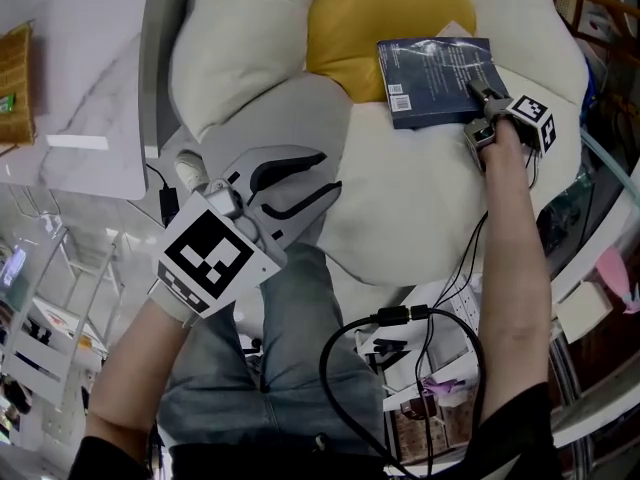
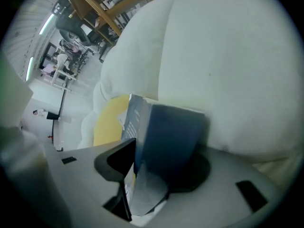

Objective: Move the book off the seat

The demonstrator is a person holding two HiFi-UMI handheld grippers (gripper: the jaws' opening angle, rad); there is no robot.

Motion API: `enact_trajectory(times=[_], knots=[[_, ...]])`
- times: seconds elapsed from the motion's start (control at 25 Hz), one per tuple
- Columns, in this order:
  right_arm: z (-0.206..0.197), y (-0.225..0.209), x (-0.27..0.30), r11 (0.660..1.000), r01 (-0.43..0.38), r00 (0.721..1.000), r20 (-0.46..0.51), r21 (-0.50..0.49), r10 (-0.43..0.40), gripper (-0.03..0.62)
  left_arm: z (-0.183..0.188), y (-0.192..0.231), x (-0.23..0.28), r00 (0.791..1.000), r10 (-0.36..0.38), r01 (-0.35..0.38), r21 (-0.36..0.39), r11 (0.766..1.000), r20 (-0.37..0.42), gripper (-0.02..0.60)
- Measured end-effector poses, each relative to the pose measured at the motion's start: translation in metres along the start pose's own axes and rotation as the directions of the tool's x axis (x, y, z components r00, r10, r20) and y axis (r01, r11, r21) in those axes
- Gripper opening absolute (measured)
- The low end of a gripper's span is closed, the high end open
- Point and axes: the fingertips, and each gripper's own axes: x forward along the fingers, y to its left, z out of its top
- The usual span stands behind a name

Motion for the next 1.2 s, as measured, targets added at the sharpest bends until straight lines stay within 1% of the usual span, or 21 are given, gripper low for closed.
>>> enact_trajectory(times=[0.2,0.36,0.56,0.64,0.72,0.8,0.88,1.08,1.2], knots=[[-0.004,0.011,-0.009,0.998,-0.056,0.997,0.045,-0.034,0.057,0.196,-0.002,0.003,-0.002,1.0,0.001,-0.001,0.003,1.0,-0.009,0.11],[-0.011,0.019,-0.022,0.992,-0.111,0.987,0.112,-0.058,0.117,0.186,0.002,0.006,-0.008,1.0,0.0,0.0,0.003,1.0,-0.003,0.11],[-0.023,0.021,-0.036,0.992,-0.123,0.978,0.168,-0.033,0.126,0.179,0.009,0.011,-0.023,1.0,0.013,-0.013,0.001,1.0,0.009,0.11],[-0.022,0.031,-0.047,0.988,-0.141,0.969,0.196,-0.057,0.149,0.176,0.014,0.015,-0.032,1.0,0.022,-0.022,-0.002,1.0,0.02,0.11],[-0.024,0.048,-0.057,0.98,-0.163,0.959,0.215,-0.112,0.184,0.175,0.014,0.018,-0.04,0.999,0.028,-0.028,-0.004,1.0,0.026,0.11],[-0.03,0.064,-0.065,0.969,-0.179,0.95,0.226,-0.171,0.215,0.175,0.01,0.019,-0.048,0.999,0.03,-0.03,-0.007,1.0,0.028,0.11],[-0.038,0.077,-0.074,0.959,-0.194,0.942,0.235,-0.206,0.241,0.175,0.005,0.019,-0.055,0.999,0.03,-0.029,-0.012,1.0,0.032,0.11],[-0.048,0.099,-0.093,0.954,-0.228,0.924,0.267,-0.193,0.274,0.173,0.004,0.019,-0.062,0.998,0.04,-0.039,-0.026,0.999,0.048,0.11],[-0.056,0.11,-0.106,0.948,-0.238,0.915,0.28,-0.21,0.291,0.173,0.007,0.015,-0.072,0.997,0.047,-0.045,-0.033,0.998,0.06,0.11]])
